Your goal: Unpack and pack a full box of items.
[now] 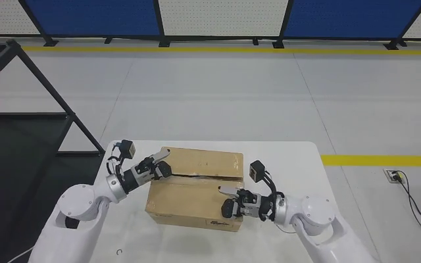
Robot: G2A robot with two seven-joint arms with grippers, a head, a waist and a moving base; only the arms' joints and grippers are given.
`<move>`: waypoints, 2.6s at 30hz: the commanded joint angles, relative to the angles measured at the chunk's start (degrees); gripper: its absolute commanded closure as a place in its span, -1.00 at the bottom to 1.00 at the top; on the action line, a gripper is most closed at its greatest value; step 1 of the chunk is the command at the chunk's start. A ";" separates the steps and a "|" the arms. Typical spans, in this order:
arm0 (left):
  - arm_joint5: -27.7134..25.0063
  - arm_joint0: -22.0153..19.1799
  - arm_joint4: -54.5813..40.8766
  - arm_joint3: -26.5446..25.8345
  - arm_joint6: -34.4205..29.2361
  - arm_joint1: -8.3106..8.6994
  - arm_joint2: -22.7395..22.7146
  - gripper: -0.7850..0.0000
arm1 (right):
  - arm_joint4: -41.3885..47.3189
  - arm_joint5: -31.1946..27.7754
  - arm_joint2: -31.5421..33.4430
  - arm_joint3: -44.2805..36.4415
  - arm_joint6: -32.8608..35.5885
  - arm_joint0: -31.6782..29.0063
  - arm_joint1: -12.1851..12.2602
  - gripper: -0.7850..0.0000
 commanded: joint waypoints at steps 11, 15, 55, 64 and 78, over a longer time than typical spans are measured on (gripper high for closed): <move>0.90 -1.48 0.08 1.95 -2.97 0.13 2.12 -1.00 | 0.29 -2.74 -0.72 0.75 3.30 1.83 0.08 -1.00; 0.67 -2.04 1.29 2.10 -4.41 0.03 4.16 -1.00 | 0.46 -2.87 -0.28 0.87 2.91 1.16 0.24 -1.00; -0.48 -4.76 0.84 -1.52 -7.90 -1.12 14.52 -1.00 | 1.11 -1.86 -1.34 2.69 2.91 1.23 0.72 -1.00; -1.04 -5.33 0.72 -1.68 -8.35 -1.14 14.76 -1.00 | 1.65 0.70 -2.12 5.27 2.15 2.02 0.61 -1.00; -0.56 -7.40 2.43 0.19 -4.24 -1.83 17.36 -1.00 | 2.78 -2.70 -2.83 5.71 1.92 2.40 0.37 -1.00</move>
